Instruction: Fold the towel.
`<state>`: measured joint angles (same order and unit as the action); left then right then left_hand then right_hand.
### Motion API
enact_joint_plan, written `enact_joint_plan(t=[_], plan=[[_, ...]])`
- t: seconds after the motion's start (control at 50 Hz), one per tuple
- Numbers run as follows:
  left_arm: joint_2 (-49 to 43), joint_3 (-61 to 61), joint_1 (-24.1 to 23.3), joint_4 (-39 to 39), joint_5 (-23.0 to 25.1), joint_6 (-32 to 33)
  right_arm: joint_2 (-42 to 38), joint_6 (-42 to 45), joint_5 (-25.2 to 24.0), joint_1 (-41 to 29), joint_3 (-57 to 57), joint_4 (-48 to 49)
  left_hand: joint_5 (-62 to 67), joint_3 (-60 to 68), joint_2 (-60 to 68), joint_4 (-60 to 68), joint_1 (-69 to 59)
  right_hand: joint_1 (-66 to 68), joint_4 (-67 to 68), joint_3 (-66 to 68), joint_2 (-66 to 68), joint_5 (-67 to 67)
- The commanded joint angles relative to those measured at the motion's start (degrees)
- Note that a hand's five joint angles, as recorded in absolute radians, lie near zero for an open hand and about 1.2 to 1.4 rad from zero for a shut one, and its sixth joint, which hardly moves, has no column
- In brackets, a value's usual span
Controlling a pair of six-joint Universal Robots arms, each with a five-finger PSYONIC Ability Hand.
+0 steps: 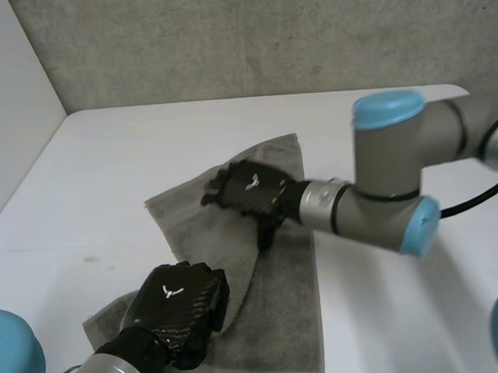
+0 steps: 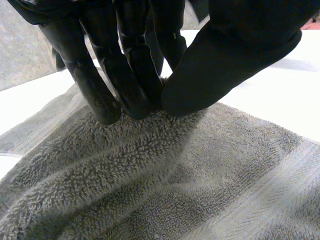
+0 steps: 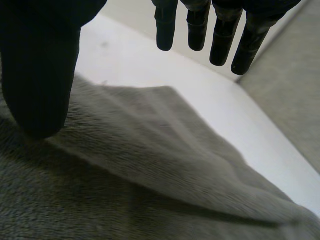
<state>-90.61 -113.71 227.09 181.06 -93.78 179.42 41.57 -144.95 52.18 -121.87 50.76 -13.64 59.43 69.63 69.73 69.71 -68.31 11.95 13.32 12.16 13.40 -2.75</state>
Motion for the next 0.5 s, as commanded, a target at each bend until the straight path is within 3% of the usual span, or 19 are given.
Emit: enact_joint_plan(t=[0.02, 0.04, 0.06, 0.08, 0.1, 0.12, 0.14, 0.16, 0.2, 0.22, 0.26, 0.32, 0.36, 0.5], plan=[[-0.1, 0.3, 0.5, 0.1, -0.2, 0.3, -5.3, 11.3, 2.3, -3.9, 0.0, -2.4, 10.6, 10.4, 10.3, 10.3, -11.7, 2.1, 0.8, 1.9, 0.7, -1.3], [-0.1, 0.5, 0.9, 0.3, -0.2, 0.4, -6.1, 12.6, 3.8, -4.2, -0.5, -3.8, 10.6, 10.4, 10.3, 10.3, -11.7, 12.5, 11.1, 12.3, 11.0, -11.7], [-0.1, 0.5, 0.9, 0.3, -0.2, 0.4, -6.1, 12.6, 3.8, -4.2, -0.5, -3.8, 10.6, 10.4, 10.3, 10.3, -11.7, 12.6, 11.2, 12.4, 11.1, -11.8], [-0.1, 0.6, 1.6, 0.3, -0.2, 0.7, -6.4, 13.5, 5.8, -4.3, -2.1, -4.5, 10.6, 10.4, 10.3, 10.3, -11.7, 27.1, 25.7, 26.9, 25.6, -26.3], [-0.1, 0.6, 1.6, 0.3, -0.2, 0.7, -6.2, 13.7, 7.8, -4.3, -4.9, -4.6, 10.6, 10.4, 10.3, 10.3, -11.7, 51.5, 50.2, 51.3, 50.1, -50.7], [-0.2, 0.8, 2.6, 0.6, -0.2, 0.8, -6.2, 13.7, 7.9, -4.3, -4.9, -4.6, 10.6, 10.4, 10.3, 10.3, -11.7, 51.8, 50.4, 51.6, 50.3, -51.0], [-0.2, 1.4, 4.0, 0.9, 0.1, 0.9, -5.6, 13.0, 10.4, -4.3, -7.8, -3.8, 10.6, 10.4, 10.3, 10.3, -11.7, 67.9, 66.5, 67.7, 66.4, -67.1], [-0.2, 1.4, 4.0, 0.9, 0.1, 0.9, -5.6, 13.0, 10.4, -4.3, -7.9, -3.8, 10.6, 10.4, 10.3, 10.3, -11.7, 68.1, 66.7, 67.8, 66.6, -67.2], [-1.0, 4.4, 6.9, 1.3, 0.3, 1.5, -1.9, 7.2, 18.2, -4.3, -11.6, 2.2, 10.6, 10.4, 10.3, 10.3, -11.7, 68.1, 66.7, 67.8, 66.6, -67.2], [-1.0, 4.4, 7.0, 1.3, 0.3, 1.5, -1.8, 7.1, 18.2, -4.3, -11.6, 2.2, 10.6, 10.4, 10.3, 10.3, -11.7, 68.1, 66.7, 67.8, 66.6, -67.2], [-2.7, 9.4, 8.5, 3.9, 0.3, 2.7, 5.1, -3.4, 25.0, -2.9, -8.5, 11.0, 10.6, 10.4, 10.3, 10.3, -11.7, 68.1, 66.7, 67.8, 66.6, -67.2], [-4.7, 12.3, 8.9, 6.0, 0.3, 3.6, 8.8, -8.0, 27.1, -1.9, -4.8, 14.9, 10.6, 10.4, 10.3, 10.3, -11.7, 68.1, 66.7, 67.8, 66.6, -67.2], [-7.9, 18.1, 9.9, 9.9, -0.1, 5.0, 15.8, -12.4, 28.2, 0.1, 3.2, 19.5, 10.6, 10.4, 10.3, 10.3, -11.7, 68.1, 66.7, 67.8, 66.6, -67.2], [-14.1, 25.5, 9.9, 13.9, -0.1, 4.9, 23.8, -12.1, 29.3, 2.4, 16.8, 18.4, 10.6, 10.4, 10.3, 10.3, -11.7, 68.1, 66.7, 67.8, 66.6, -67.2]])
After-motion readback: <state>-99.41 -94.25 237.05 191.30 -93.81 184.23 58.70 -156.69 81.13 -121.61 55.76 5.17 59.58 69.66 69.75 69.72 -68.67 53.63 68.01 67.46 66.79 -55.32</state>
